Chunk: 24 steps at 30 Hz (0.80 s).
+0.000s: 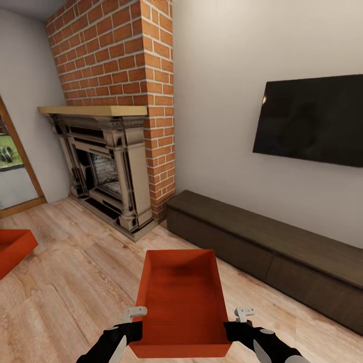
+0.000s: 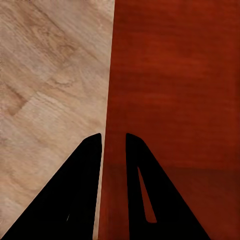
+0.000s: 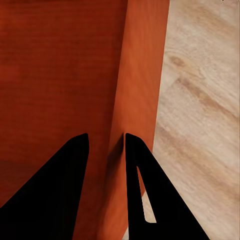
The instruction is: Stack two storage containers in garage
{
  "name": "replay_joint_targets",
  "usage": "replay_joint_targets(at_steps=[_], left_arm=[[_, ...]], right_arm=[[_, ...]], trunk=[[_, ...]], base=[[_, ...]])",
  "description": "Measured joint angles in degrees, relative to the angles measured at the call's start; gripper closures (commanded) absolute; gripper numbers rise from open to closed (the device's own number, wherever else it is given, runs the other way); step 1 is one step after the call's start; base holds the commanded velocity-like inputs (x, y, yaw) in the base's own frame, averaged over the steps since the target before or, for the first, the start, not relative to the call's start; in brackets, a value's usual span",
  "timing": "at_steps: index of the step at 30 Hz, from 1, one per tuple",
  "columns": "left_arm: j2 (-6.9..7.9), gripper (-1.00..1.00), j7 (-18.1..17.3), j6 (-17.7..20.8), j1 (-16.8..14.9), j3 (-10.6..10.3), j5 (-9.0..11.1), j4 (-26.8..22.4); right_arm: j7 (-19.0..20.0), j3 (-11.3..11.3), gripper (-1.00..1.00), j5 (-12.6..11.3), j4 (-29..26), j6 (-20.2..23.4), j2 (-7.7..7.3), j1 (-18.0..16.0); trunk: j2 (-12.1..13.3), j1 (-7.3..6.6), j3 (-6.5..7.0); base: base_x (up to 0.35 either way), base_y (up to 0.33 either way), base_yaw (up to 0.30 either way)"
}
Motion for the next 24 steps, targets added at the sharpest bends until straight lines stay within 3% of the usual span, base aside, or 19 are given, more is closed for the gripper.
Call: replay_joint_targets(at_steps=[24], left_arm=[[0.00, 1.00, 0.0, 0.1, 0.0, 0.0, 0.0, 0.0]], right_arm=[[0.0, 0.0, 1.00, 0.0, 0.0, 0.0, 0.00, 0.0]], trunk=[[9.6, -5.27, 4.31]], base=[[0.000, 0.000, 0.000]])
